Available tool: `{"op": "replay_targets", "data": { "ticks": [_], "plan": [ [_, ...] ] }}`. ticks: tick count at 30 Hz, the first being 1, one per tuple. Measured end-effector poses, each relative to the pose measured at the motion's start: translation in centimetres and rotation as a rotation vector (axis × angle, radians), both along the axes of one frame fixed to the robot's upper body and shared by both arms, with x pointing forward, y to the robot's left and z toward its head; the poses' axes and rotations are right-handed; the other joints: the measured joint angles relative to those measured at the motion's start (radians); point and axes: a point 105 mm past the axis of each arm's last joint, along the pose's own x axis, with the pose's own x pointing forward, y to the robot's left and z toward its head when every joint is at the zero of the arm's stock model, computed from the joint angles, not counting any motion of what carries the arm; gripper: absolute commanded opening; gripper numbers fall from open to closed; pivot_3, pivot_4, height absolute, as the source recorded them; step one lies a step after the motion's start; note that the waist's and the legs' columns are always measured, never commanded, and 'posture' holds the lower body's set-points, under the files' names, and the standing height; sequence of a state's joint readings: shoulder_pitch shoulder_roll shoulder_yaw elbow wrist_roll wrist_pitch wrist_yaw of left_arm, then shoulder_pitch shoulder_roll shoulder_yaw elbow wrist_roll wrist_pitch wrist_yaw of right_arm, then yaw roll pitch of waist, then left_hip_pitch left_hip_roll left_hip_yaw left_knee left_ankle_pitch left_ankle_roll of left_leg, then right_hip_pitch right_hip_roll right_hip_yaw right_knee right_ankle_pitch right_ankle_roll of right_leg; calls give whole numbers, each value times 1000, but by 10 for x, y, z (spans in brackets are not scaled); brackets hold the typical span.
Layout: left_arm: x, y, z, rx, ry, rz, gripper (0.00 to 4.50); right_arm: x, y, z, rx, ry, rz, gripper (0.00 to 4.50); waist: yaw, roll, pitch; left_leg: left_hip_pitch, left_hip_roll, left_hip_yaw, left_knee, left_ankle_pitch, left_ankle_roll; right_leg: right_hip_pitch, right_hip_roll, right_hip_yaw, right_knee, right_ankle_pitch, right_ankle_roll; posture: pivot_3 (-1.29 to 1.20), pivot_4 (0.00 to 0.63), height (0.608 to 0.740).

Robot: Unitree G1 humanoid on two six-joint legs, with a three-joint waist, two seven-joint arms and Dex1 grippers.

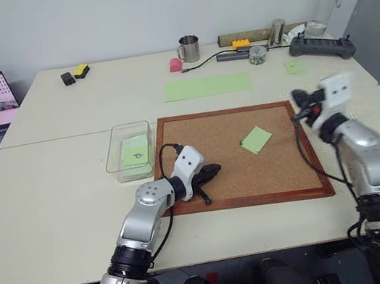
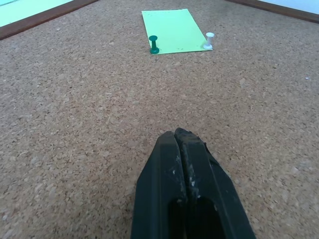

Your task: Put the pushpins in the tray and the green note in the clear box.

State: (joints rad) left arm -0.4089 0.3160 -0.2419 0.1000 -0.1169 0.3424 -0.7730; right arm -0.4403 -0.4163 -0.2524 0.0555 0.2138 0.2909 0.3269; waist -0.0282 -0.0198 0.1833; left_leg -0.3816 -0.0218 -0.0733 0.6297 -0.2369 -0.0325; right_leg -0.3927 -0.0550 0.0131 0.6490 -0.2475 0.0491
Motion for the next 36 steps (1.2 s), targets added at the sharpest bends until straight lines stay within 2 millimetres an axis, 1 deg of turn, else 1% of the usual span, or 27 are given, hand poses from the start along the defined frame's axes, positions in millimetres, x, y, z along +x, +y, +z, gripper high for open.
{"op": "replay_targets", "data": {
  "ticks": [2,4,7,10,14,16,19,21,24,27,28,29,32,33,34,35,36],
  "plan": [
    [0,1,-1,3,2,1,0,-1,-21,0,-1,15,-66,48,0,0,0,1,0,0,0,0,0,1,0,0,0,0,0,0,150,740],
    [0,1,-1,3,3,1,0,-2,-41,-5,9,47,-127,48,-1,0,0,2,0,1,0,0,0,2,0,0,0,0,0,0,150,740],
    [0,1,-1,3,2,0,0,-1,-56,-18,22,103,-177,48,-1,1,0,2,0,1,0,0,0,2,0,0,0,0,0,0,150,740],
    [1,1,-1,0,1,6,0,3,-63,-30,42,158,-188,48,-1,1,0,2,0,1,0,0,0,2,0,0,0,0,0,0,150,740],
    [1,1,-1,-2,0,10,0,13,-63,-34,94,192,-171,48,-1,1,-1,2,0,1,0,0,0,3,0,0,-1,0,0,0,150,740],
    [1,0,-1,-5,-1,11,0,18,-62,-40,120,218,-159,48,-1,1,-1,2,0,1,0,0,0,3,0,0,-1,0,0,0,150,740],
    [2,0,0,-5,-3,15,0,20,-64,-52,146,258,-156,612,-1,1,-1,2,0,1,0,0,0,3,0,0,-1,0,0,0,150,740],
    [2,1,0,-4,-3,18,0,19,-66,-61,156,282,-164,1107,-1,1,-1,2,0,1,0,0,0,3,0,0,-1,0,0,0,150,740],
    [2,2,-1,-4,-3,23,0,19,-68,-66,160,289,-171,1811,-1,1,-1,2,0,1,0,0,0,3,0,0,-1,0,0,0,150,740],
    [2,2,-1,-5,-3,26,0,21,-69,-63,157,271,-172,2455,-2,1,-1,2,0,1,0,0,0,3,0,0,-1,0,0,0,150,740],
    [2,2,-1,-5,-4,26,0,21,-69,-62,154,262,-171,2568,-2,1,-1,2,0,1,0,0,0,3,0,0,-1,0,0,0,150,740],
    [2,2,-1,-5,-4,28,0,22,-69,-60,152,253,-171,2851,-2,1,-1,2,0,1,0,0,0,3,0,0,-1,0,0,0,150,740],
    [2,2,0,-5,-5,29,0,22,-69,-58,131,241,-174,3452,-2,1,-1,2,0,1,0,0,0,3,0,0,-1,0,0,0,150,740],
    [2,2,0,-5,-5,29,0,22,-68,-57,118,236,-169,3597,-2,1,-1,2,0,1,0,0,0,3,0,0,-1,0,0,0,150,740],
    [2,2,0,-5,-5,29,0,21,-65,-53,102,221,-148,3774,-2,1,-1,2,0,1,0,0,0,3,0,0,-1,0,0,0,150,740],
    [2,2,0,-5,-5,30,0,20,-58,-48,90,199,-110,4053,-2,1,-1,2,0,1,0,0,0,3,0,0,-1,0,0,0,150,740],
    [2,2,0,-5,-5,31,0,19,-48,-41,81,173,-59,4229,-3,1,-1,2,0,1,0,0,0,3,0,0,-1,0,0,0,150,740]
  ]
}}
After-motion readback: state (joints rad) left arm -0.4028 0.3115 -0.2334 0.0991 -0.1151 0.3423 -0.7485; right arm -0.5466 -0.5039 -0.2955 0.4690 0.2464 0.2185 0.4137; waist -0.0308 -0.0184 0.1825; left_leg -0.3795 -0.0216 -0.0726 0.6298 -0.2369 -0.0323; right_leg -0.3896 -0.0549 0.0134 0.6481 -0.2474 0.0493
